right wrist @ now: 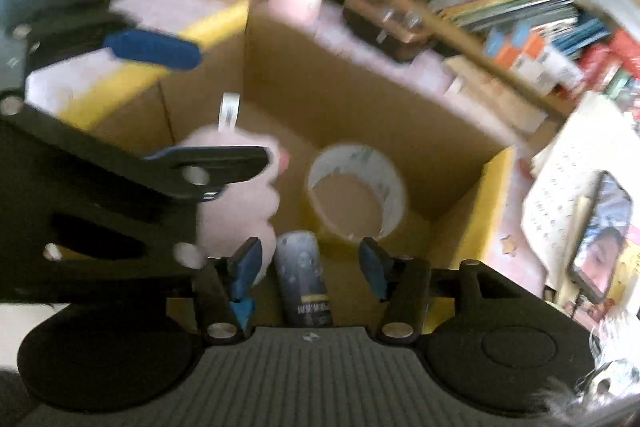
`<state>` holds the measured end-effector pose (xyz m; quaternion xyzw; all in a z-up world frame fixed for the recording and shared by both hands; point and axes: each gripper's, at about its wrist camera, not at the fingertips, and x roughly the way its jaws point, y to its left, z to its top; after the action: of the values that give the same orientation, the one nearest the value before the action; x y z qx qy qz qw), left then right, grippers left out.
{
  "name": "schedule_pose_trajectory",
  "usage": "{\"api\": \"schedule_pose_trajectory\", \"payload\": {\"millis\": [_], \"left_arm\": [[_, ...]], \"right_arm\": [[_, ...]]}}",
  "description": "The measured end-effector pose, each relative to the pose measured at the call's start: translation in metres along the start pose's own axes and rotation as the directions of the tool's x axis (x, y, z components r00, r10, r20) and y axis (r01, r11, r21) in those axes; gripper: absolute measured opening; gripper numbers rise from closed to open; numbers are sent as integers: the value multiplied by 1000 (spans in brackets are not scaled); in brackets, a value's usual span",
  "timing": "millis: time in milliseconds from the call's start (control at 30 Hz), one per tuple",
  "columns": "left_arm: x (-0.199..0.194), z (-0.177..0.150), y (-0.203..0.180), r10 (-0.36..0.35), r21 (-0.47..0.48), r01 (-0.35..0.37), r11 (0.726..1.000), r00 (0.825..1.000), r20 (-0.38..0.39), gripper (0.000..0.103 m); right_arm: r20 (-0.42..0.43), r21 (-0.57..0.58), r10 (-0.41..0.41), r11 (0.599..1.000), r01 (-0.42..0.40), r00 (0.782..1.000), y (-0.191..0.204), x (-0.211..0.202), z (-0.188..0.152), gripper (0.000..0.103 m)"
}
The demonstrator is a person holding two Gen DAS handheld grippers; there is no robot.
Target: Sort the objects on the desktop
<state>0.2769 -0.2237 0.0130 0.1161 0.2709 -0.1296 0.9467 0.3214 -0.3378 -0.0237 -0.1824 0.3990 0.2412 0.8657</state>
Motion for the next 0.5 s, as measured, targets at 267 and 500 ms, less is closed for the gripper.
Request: {"api": "schedule_pose_trajectory", "payload": {"millis": [267, 500], "left_arm": [[-69, -1, 20, 113, -107, -100, 989, 986, 123, 97], [-110, -23, 34, 204, -170, -178, 969, 968, 148, 101]], "right_arm": [[224, 149, -125, 984, 93, 967, 2, -69, -7, 65], [296, 312, -272, 933, 176, 916, 23, -109, -37, 75]]}}
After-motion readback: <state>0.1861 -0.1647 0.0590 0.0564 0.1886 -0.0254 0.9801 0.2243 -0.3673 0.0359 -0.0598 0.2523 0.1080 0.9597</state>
